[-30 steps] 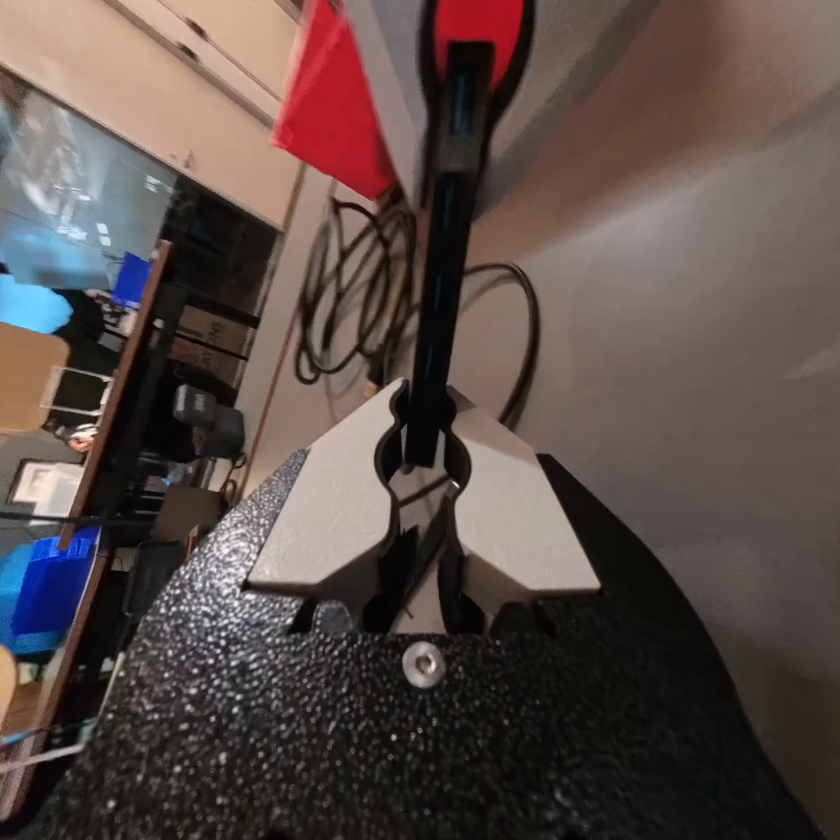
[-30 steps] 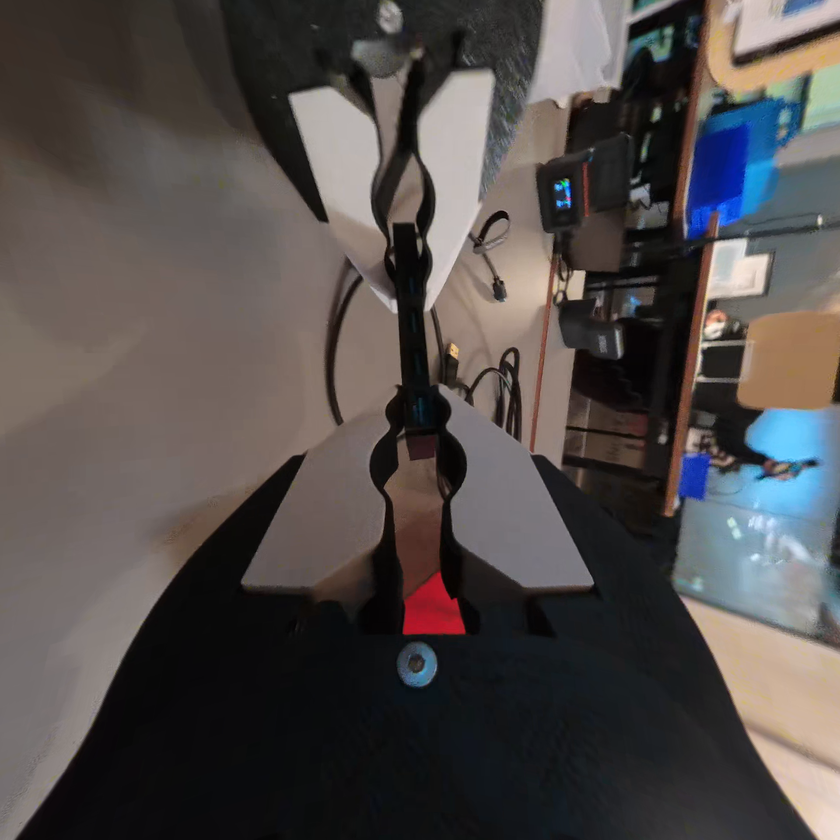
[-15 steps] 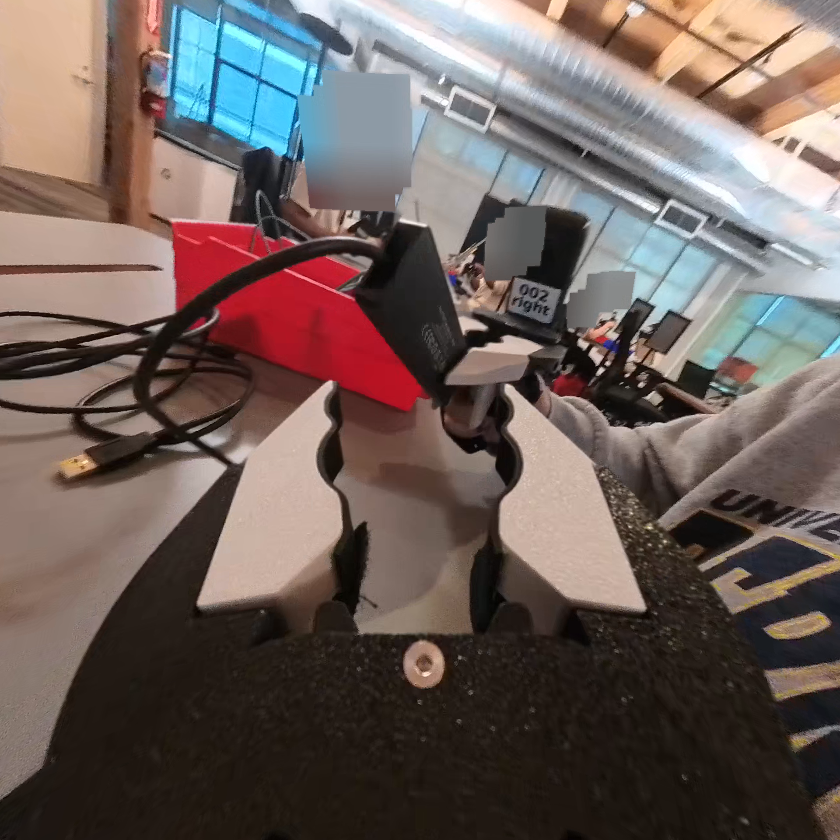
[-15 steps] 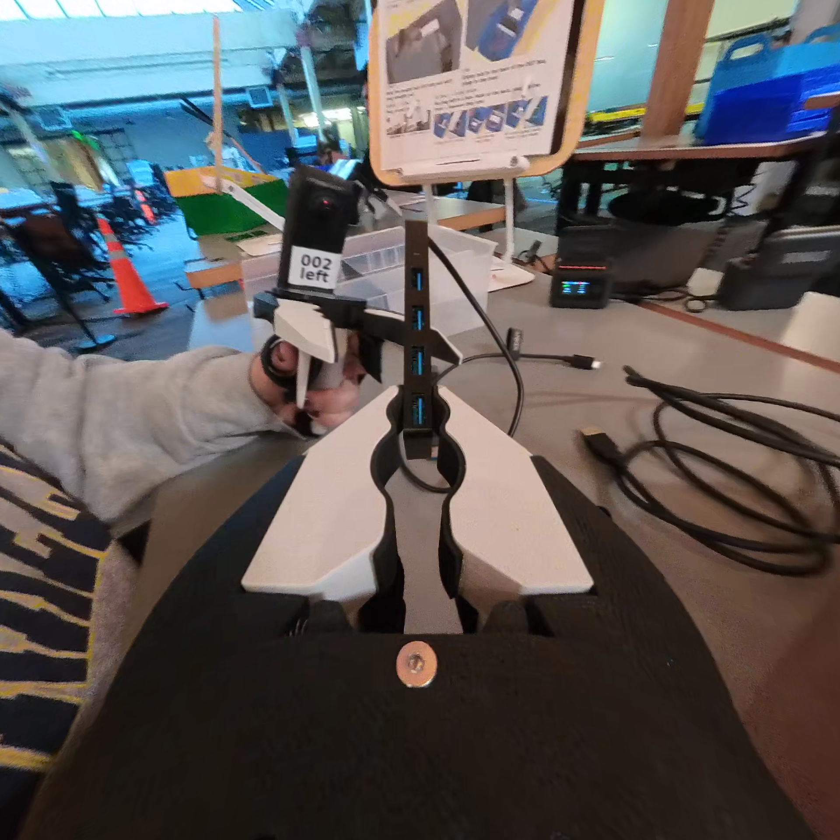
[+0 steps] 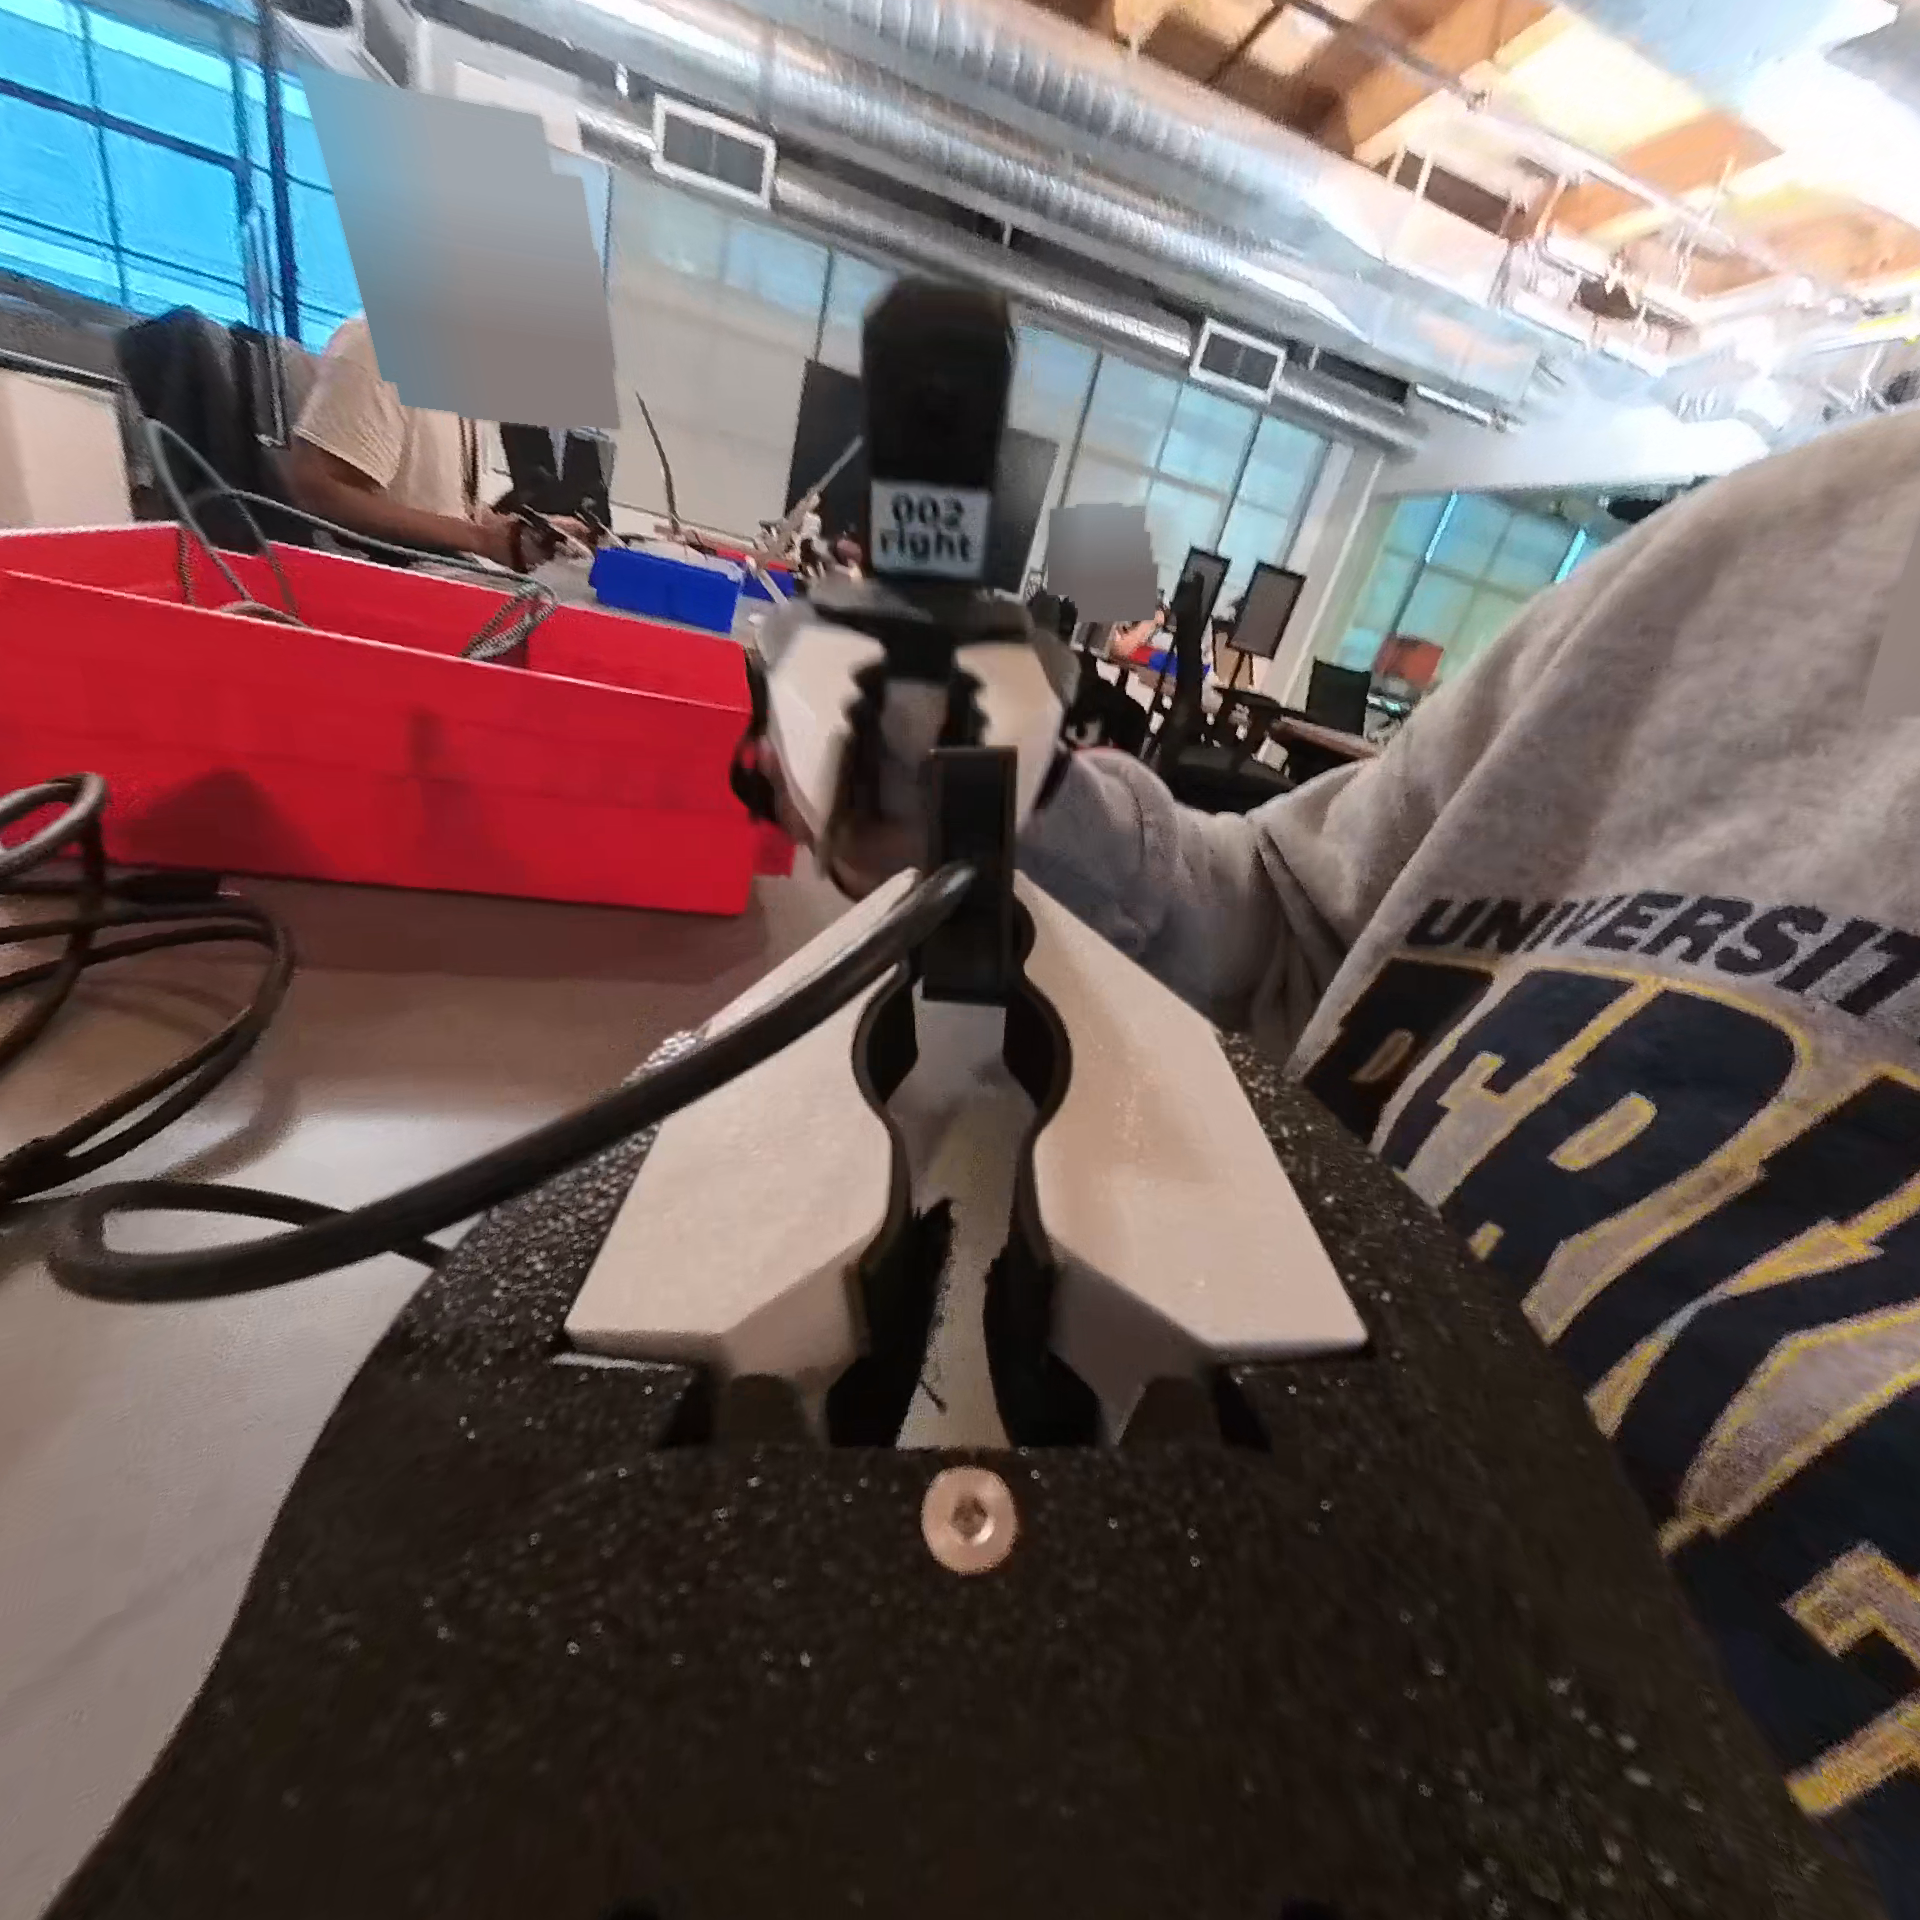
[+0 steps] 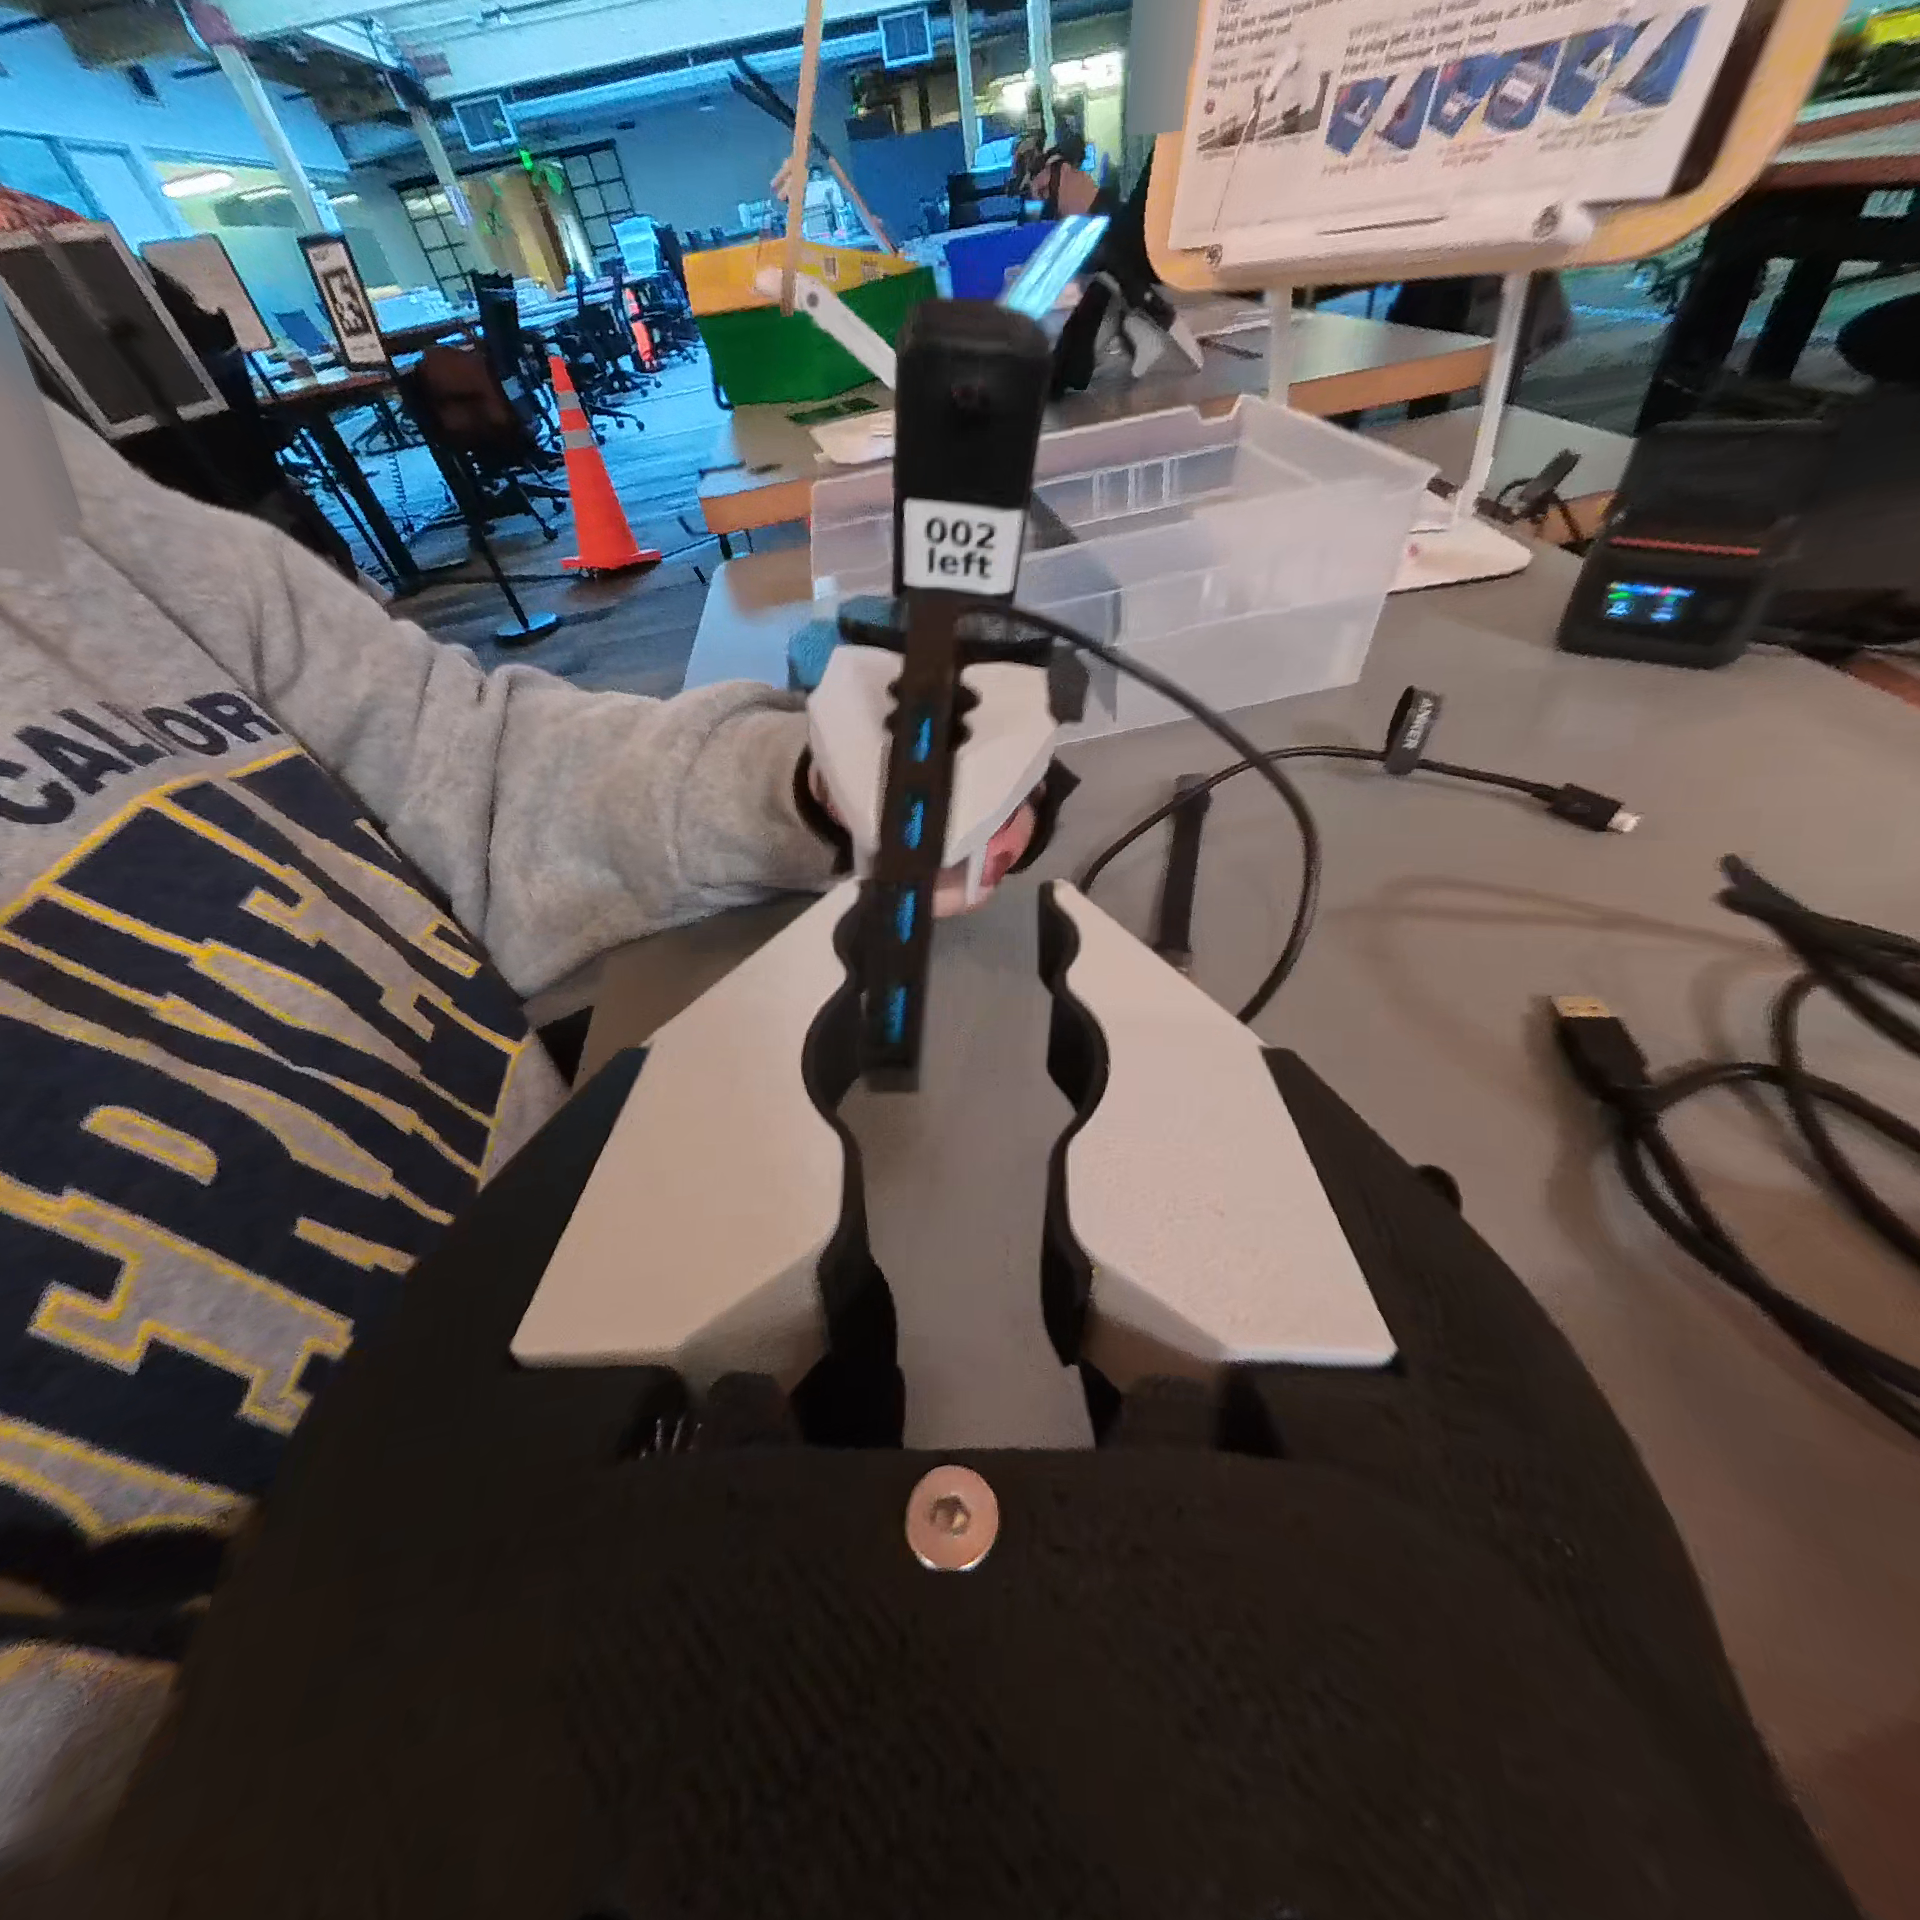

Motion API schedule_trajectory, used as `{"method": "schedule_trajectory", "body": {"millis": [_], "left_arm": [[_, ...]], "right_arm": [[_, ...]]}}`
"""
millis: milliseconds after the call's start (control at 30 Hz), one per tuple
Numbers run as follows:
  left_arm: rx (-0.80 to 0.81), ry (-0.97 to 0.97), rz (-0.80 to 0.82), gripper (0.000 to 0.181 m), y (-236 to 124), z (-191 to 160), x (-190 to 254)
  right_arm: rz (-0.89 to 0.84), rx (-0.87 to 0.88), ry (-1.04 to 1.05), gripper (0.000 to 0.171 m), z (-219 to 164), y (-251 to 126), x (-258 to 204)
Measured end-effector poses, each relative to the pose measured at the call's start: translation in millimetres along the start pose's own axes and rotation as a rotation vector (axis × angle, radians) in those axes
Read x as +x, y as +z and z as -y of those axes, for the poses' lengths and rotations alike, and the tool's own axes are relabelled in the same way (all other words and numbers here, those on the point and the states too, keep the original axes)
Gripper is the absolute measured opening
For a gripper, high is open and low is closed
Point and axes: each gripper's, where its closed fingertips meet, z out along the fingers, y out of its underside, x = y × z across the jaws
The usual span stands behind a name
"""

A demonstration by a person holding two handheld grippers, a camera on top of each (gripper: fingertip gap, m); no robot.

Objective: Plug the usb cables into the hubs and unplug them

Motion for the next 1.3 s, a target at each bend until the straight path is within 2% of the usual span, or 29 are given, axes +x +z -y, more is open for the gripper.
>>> {"method": "schedule_trajectory", "body": {"millis": [67,133,200,367,500,667,833,900,1000,1067,1167,1300], "left_arm": [[-0.044,0.002,-0.025,0.009,2.3,-7.4,2.7],[-0.068,0.004,-0.031,0.009,3.9,-12.1,2.8],[-0.074,0.005,-0.035,0.010,4.0,-12.9,3.1],[-0.053,0.029,-0.010,0.009,-4.2,-5.4,-2.0],[-0.034,0.022,0.005,0.009,-9.3,-0.8,-6.0],[-0.056,0.029,0.017,0.009,-8.3,-4.0,-8.2],[-0.069,0.026,0.021,0.009,-6.5,-5.8,-9.0],[-0.072,0.028,0.026,0.009,-6.2,-6.1,-9.6],[-0.073,0.037,0.064,0.009,-8.1,-5.3,-15.0],[-0.063,0.032,0.110,0.009,-11.9,-2.4,-22.5],[0.000,-0.001,0.163,0.009,-19.8,9.2,-31.7],[0.074,-0.066,0.196,0.009,-30.5,20.9,-40.1]], "right_arm": [[-0.061,0.009,-0.008,0.032,14.7,-13.1,16.3],[-0.175,-0.010,-0.059,0.027,25.4,-21.6,41.4],[-0.295,-0.147,-0.087,0.025,16.1,-20.5,71.4],[-0.442,-0.531,-0.186,0.029,-36.7,6.9,134.3],[-0.461,-0.640,-0.110,0.040,-60.3,29.1,171.4],[-0.419,-0.760,-0.034,0.027,-86.7,37.8,188.0],[-0.422,-0.761,-0.081,0.023,-88.5,46.8,194.2],[-0.422,-0.762,-0.103,0.016,-88.6,49.3,195.2],[-0.459,-0.730,-0.218,0.015,-78.8,47.7,195.6],[-0.463,-0.633,-0.306,0.015,-60.0,47.4,184.5],[-0.465,-0.395,-0.548,0.014,-17.1,41.1,154.5],[-0.417,-0.053,-0.767,0.015,26.7,21.8,94.6]]}}
